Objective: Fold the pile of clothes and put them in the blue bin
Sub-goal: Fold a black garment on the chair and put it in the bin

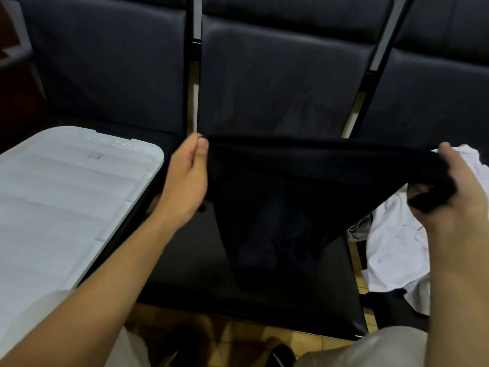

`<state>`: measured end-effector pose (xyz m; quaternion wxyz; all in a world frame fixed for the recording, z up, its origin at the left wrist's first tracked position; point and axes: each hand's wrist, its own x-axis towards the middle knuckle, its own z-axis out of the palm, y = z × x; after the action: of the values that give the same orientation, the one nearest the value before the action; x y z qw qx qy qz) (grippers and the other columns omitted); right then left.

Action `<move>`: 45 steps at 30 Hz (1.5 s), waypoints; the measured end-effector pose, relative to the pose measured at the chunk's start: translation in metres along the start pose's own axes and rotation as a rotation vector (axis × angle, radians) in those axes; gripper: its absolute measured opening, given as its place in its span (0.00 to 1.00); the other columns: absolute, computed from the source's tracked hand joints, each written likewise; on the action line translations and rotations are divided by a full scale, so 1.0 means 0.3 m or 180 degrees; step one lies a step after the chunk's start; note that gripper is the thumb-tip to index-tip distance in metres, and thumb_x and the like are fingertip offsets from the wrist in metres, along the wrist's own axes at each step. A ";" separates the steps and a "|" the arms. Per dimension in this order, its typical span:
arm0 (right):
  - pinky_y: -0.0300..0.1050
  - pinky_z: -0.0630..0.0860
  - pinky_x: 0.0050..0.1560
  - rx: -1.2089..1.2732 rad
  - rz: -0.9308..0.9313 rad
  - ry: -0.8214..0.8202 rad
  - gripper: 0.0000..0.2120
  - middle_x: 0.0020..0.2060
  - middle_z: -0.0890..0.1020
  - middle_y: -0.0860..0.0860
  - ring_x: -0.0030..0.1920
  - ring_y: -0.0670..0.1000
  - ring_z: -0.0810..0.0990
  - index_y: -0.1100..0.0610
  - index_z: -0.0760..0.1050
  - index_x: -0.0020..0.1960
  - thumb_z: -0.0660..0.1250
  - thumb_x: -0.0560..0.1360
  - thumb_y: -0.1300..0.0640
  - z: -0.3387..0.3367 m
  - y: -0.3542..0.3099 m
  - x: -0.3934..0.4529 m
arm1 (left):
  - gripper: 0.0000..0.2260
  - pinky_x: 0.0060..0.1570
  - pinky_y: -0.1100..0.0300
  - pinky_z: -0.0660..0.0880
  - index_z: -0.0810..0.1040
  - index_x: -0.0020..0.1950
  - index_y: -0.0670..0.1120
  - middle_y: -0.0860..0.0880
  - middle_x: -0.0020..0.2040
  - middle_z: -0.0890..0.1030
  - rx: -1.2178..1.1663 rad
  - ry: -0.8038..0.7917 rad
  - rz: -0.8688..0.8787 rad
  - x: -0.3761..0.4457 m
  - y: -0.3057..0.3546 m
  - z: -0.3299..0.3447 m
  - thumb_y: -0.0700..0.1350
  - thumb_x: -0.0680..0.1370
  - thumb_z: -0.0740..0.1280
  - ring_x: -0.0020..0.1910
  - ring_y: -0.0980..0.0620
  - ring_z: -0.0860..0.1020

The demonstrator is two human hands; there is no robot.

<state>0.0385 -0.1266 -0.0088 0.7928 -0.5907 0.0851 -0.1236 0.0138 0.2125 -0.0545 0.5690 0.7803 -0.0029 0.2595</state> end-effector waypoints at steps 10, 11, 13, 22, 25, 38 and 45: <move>0.53 0.78 0.53 -0.2337 -0.0302 0.1031 0.10 0.48 0.79 0.56 0.47 0.55 0.78 0.57 0.75 0.52 0.68 0.76 0.52 -0.015 0.087 0.090 | 0.22 0.53 0.57 0.81 0.79 0.56 0.56 0.56 0.50 0.83 0.1341 -0.2352 -0.1081 0.030 -0.084 -0.157 0.46 0.66 0.81 0.48 0.59 0.82; 0.53 0.78 0.51 -0.2466 -0.0209 0.0917 0.07 0.50 0.80 0.57 0.48 0.56 0.78 0.56 0.75 0.52 0.67 0.77 0.53 -0.015 0.102 0.097 | 0.24 0.55 0.55 0.80 0.77 0.59 0.57 0.57 0.52 0.82 0.1453 -0.2369 -0.1018 0.029 -0.099 -0.156 0.44 0.67 0.81 0.50 0.58 0.82; 0.50 0.78 0.44 -0.2184 -0.0038 0.0784 0.01 0.49 0.79 0.58 0.46 0.56 0.79 0.52 0.75 0.49 0.65 0.78 0.57 -0.005 0.121 0.098 | 0.29 0.60 0.52 0.79 0.73 0.65 0.61 0.59 0.58 0.79 0.1518 -0.2459 -0.0858 0.032 -0.122 -0.161 0.43 0.69 0.80 0.57 0.57 0.79; 0.33 0.76 0.28 0.1892 0.0992 0.0273 0.56 0.31 0.82 0.58 0.26 0.50 0.82 0.67 0.75 0.60 0.81 0.31 0.74 0.013 0.100 0.119 | 0.15 0.56 0.58 0.77 0.76 0.61 0.64 0.61 0.52 0.79 0.1462 -0.2647 -0.0447 0.022 -0.133 -0.148 0.58 0.75 0.69 0.54 0.61 0.78; 0.33 0.79 0.38 0.1236 0.0780 0.0126 0.27 0.38 0.85 0.52 0.38 0.46 0.85 0.63 0.78 0.60 0.80 0.62 0.66 0.051 0.077 0.072 | 0.21 0.44 0.58 0.78 0.81 0.49 0.49 0.51 0.42 0.81 0.0958 -0.2150 -0.0388 0.028 -0.117 -0.154 0.66 0.75 0.61 0.41 0.54 0.81; 0.49 0.80 0.59 -0.1212 0.0535 -0.2001 0.12 0.49 0.87 0.54 0.52 0.51 0.85 0.59 0.83 0.56 0.61 0.82 0.63 0.410 0.172 -0.182 | 0.21 0.55 0.56 0.77 0.79 0.64 0.43 0.47 0.55 0.78 0.0931 -0.1097 0.1726 -0.034 0.041 0.079 0.28 0.73 0.71 0.55 0.53 0.78; 0.35 0.73 0.41 -0.1814 -0.0154 -0.2618 0.08 0.43 0.75 0.45 0.40 0.39 0.76 0.41 0.80 0.43 0.64 0.77 0.43 0.419 0.229 -0.220 | 0.08 0.44 0.67 0.76 0.80 0.50 0.46 0.53 0.41 0.82 0.0091 -0.0623 0.0711 -0.041 0.105 0.069 0.33 0.77 0.69 0.44 0.58 0.81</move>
<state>0.0172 0.0266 -0.0392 0.5648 -0.7854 -0.2178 0.1294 0.0020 0.1796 -0.0361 0.5224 0.8047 -0.1415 0.2440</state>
